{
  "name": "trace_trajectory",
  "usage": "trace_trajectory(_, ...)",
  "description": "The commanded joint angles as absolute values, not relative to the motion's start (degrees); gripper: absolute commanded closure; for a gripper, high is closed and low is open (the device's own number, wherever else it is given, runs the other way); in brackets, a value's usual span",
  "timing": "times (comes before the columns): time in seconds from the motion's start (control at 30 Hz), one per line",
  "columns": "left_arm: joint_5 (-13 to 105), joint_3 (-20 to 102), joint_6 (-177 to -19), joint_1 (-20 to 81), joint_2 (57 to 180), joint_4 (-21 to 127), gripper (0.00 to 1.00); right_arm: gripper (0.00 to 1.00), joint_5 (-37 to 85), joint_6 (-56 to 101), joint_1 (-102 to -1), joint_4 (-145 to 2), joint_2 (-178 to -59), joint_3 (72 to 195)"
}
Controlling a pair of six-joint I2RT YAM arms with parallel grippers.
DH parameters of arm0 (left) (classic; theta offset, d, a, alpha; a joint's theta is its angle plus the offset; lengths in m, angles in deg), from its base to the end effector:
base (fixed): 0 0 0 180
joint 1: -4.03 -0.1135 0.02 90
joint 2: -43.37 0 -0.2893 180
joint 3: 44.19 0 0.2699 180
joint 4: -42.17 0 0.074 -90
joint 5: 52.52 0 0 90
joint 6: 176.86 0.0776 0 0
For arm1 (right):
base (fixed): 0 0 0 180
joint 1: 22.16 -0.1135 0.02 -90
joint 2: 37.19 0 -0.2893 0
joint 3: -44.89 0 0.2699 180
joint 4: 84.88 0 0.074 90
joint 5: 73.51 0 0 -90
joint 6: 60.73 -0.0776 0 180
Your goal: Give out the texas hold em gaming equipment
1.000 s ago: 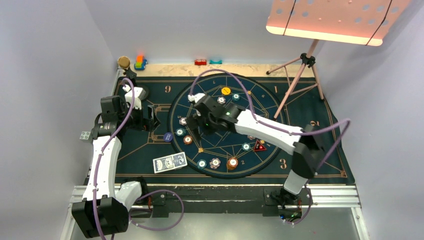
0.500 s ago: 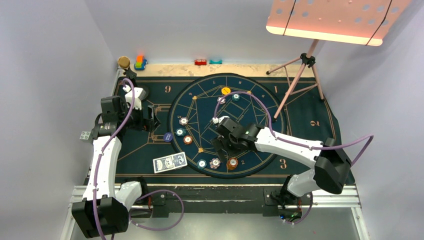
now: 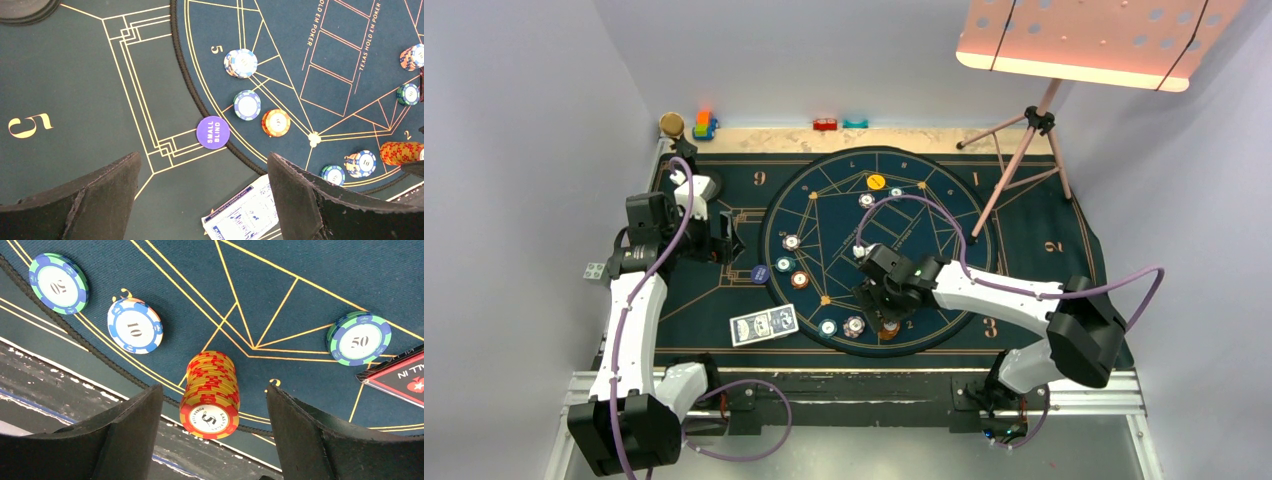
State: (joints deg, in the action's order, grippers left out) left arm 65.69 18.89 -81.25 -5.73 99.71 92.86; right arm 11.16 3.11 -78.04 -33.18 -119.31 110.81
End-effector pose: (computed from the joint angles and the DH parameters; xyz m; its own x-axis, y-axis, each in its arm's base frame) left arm 0.2331 0.0029 0.2872 -0.6625 -0.0266 -0.7486 0.2520 0.9332 -0.2561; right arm 0.1722 0.2414 0.1846 -0.8212 -0.4295 -0.3756 -0.4931 0.8654 0.0886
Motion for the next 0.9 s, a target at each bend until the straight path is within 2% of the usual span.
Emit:
trace_trajectory(0.0, 66.47, 18.85, -80.43, -6.34, 99.36, 91.61, 0.00, 0.22, 13.31, 1.89, -78.24, -35.62, -119.76, 109.81)
trace_trajectory(0.3, 66.45, 18.86, -80.40, -6.34, 99.40, 91.60, 0.00, 0.34, 14.30, 1.93, -78.33, -36.27, -121.44, 109.10)
trace_trajectory(0.67, 66.57, 18.84, -80.45, -6.34, 99.76, 91.61, 0.00, 0.69, 12.27, 2.01, -78.33, -33.72, -119.63, 110.67)
trace_trajectory(0.87, 66.66, 18.84, -80.48, -6.34, 99.71, 91.60, 0.00, 0.74, 11.19, 2.61, -78.32, -29.88, -118.17, 115.01)
